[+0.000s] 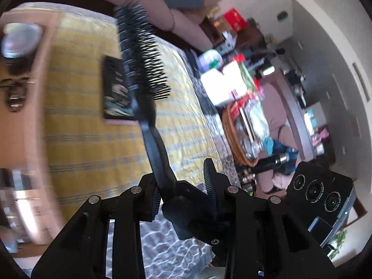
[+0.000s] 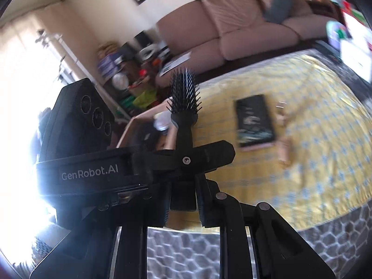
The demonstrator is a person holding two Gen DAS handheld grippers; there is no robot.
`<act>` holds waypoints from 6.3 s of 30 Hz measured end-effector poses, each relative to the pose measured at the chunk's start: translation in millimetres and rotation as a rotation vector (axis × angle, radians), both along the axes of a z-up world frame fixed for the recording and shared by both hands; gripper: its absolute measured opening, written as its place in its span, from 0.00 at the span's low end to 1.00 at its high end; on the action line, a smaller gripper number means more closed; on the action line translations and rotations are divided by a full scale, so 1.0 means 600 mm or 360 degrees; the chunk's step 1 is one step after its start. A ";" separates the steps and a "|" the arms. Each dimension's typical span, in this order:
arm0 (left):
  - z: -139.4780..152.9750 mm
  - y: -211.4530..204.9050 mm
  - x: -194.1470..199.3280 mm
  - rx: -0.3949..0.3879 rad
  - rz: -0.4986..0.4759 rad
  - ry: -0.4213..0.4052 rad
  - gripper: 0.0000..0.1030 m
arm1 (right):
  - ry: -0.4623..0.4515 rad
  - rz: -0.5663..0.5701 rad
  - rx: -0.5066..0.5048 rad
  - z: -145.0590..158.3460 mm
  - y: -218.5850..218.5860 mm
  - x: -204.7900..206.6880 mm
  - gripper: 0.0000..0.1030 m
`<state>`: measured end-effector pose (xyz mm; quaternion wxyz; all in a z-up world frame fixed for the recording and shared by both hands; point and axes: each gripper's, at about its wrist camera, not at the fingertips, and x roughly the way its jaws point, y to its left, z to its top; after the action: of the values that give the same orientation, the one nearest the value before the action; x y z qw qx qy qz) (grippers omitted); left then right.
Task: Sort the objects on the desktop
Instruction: 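Carry the black hairbrush with the right tool and lower it into the box, then open the right tool and move both tools back over the bed, then grasp the pink cosmetic tube with the right tool while the left grasps the gold-capped bottle, then carry the pink tube and gold-capped bottle into the box and open both tools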
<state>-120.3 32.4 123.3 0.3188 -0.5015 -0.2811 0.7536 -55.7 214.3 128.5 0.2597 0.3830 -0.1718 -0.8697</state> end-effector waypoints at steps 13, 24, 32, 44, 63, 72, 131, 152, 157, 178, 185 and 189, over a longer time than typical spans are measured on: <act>-0.120 -0.253 -0.113 0.0055 0.0297 -0.0259 0.30 | -0.0174 0.0327 0.0302 -0.063 -0.296 -0.136 0.18; -0.197 -0.287 -0.147 0.0038 0.0337 -0.0402 0.41 | -0.0329 0.0377 0.0515 -0.126 -0.365 -0.202 0.18; -0.152 -0.335 -0.116 0.0003 0.0420 -0.0304 0.48 | -0.0337 0.0493 0.0859 -0.155 -0.393 -0.191 0.18; -0.139 -0.369 -0.103 0.0033 0.0506 -0.0279 0.50 | -0.0418 0.0608 0.1084 -0.186 -0.413 -0.196 0.18; -0.101 -0.365 -0.066 -0.0057 0.0489 -0.0215 0.91 | -0.0345 0.0349 0.0763 -0.110 -0.315 -0.211 0.61; -0.061 -0.284 -0.062 -0.0124 0.0330 -0.0132 1.00 | -0.0201 0.0210 0.0572 -0.041 -0.214 -0.160 0.81; -0.146 0.306 -0.265 -0.0903 -0.0399 0.0333 0.24 | -0.0231 -0.0237 0.0397 -0.224 0.154 -0.184 0.18; -0.005 -0.177 -0.112 -0.0767 0.0033 0.0258 0.24 | 0.0059 0.0173 0.0259 -0.037 -0.135 -0.116 0.18; -0.071 -0.215 -0.107 -0.0721 0.0085 0.0136 0.24 | -0.0001 0.0257 0.0379 -0.067 -0.224 -0.137 0.18; -0.122 -0.241 -0.137 -0.0617 0.0150 0.0017 0.31 | -0.0043 0.0295 0.0695 -0.134 -0.318 -0.159 0.24; -0.080 -0.246 -0.117 -0.0620 0.0157 0.0078 0.35 | -0.0004 0.0232 0.0627 -0.100 -0.294 -0.148 0.40; -0.048 -0.234 -0.105 -0.0623 0.0139 0.0125 0.40 | 0.0035 0.0176 0.0613 -0.071 -0.267 -0.140 0.47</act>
<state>-183.3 -108.1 94.2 0.1928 -0.5114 -0.1381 0.8260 -139.7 54.0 85.6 0.2310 0.4248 0.0218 -0.8750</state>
